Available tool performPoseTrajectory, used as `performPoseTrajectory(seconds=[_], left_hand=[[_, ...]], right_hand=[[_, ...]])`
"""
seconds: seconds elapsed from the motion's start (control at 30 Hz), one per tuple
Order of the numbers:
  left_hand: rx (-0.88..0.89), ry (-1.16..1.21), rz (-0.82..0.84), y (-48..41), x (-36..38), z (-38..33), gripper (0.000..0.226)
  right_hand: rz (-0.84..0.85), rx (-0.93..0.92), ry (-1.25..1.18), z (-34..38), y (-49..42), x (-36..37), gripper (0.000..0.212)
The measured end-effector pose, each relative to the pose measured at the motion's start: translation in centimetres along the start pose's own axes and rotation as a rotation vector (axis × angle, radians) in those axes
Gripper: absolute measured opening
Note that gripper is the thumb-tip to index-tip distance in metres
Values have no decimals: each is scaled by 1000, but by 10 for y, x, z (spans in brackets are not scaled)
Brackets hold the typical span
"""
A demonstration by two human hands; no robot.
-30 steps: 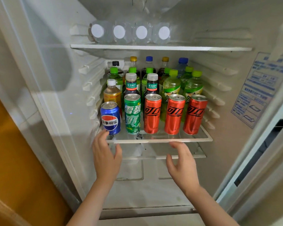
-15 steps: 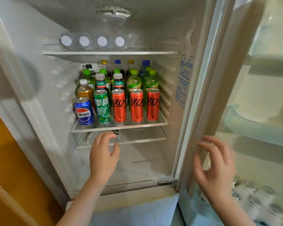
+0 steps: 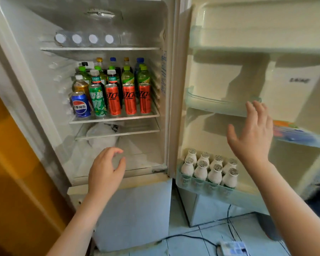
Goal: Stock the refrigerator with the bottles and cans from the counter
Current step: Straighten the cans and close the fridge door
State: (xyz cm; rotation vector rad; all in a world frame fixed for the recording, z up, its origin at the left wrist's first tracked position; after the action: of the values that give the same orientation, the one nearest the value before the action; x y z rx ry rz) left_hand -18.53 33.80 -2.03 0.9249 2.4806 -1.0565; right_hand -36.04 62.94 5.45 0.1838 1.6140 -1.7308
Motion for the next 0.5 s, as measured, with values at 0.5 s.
performPoseTrajectory(seconds=[0.5], left_hand=[[-45,37,79,50,-24,-34,13]], right_hand=[[191,0,222,13,-10,-20,63]])
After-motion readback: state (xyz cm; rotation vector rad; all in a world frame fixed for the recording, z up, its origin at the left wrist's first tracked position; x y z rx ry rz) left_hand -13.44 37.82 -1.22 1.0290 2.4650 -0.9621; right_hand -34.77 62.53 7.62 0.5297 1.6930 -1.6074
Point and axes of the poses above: each hand's wrist, its own y-axis away from the middle knuckle, its own x-axis out of the palm, z = x × y, the point moved 1 cm from there along -y, towards the middle knuckle, and after that the axes turned 12 degrees about y, right-handed, at the moved point
